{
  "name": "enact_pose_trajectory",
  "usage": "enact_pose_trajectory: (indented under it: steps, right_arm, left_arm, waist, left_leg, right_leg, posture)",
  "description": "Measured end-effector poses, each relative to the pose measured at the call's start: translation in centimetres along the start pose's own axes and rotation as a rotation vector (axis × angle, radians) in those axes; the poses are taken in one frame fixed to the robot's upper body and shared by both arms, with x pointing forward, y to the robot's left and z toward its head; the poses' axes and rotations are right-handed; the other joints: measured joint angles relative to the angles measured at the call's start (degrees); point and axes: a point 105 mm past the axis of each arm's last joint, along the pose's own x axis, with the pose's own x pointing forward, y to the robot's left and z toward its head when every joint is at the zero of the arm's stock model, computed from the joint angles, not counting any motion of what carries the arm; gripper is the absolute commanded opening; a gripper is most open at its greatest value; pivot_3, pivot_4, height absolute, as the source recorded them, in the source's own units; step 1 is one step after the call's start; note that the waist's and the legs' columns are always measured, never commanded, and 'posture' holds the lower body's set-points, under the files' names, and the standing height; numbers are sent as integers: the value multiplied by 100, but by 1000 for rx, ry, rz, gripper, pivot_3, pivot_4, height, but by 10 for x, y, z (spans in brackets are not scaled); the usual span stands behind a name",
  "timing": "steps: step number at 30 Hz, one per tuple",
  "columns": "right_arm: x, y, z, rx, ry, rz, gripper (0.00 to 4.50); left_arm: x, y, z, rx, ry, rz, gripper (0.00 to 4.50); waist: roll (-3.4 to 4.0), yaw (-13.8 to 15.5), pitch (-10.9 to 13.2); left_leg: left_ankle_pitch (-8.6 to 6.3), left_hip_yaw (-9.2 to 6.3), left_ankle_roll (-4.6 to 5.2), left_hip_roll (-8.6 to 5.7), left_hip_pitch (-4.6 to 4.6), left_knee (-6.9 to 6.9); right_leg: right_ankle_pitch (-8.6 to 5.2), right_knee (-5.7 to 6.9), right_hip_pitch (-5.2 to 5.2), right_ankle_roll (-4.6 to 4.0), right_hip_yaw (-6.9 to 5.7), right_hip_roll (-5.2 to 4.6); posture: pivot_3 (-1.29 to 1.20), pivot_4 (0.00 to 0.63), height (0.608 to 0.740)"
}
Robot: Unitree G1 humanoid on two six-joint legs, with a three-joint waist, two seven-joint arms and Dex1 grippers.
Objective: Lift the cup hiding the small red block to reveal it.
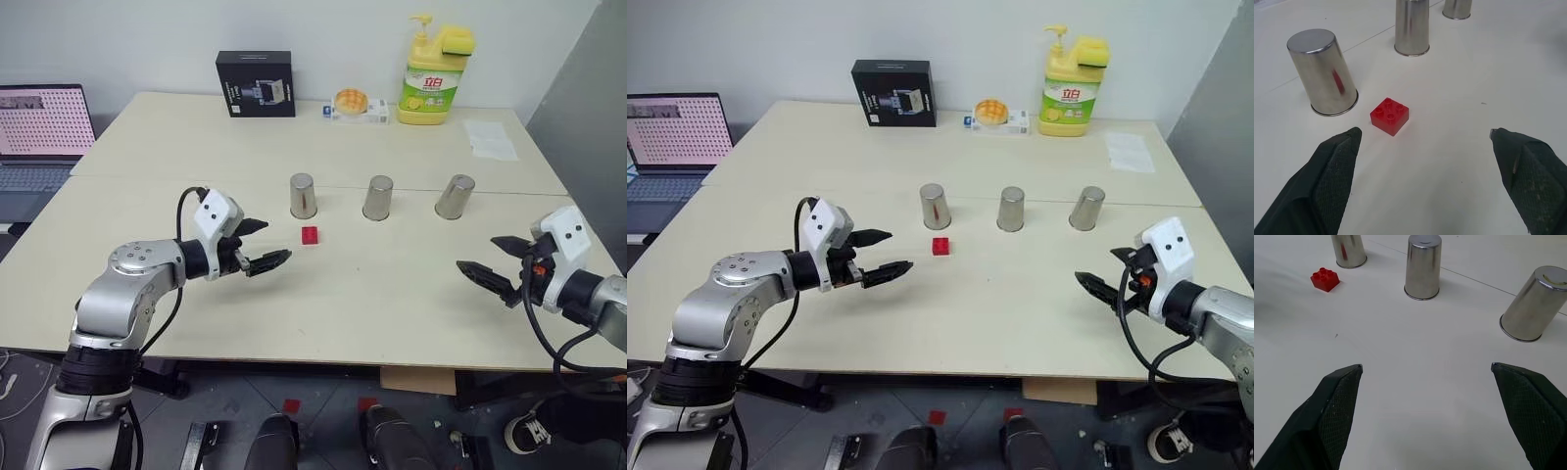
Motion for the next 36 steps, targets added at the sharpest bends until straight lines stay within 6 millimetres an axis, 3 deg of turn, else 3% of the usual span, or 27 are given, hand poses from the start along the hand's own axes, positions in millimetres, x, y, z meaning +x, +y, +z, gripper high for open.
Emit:
enact_pose_trajectory:
  steps: [36]
  right_arm:
    - [4, 2, 0, -12, 3, 5, 4500]
  left_arm:
    - [-1, 2, 3, 15, 3, 8, 4466]
  waist:
    - [0, 0, 0]
  left_leg:
    - [0, 0, 0, 0, 1, 0]
  right_leg:
    - [0, 4, 0, 0, 0, 0]
  posture:
    - [0, 150, 740]
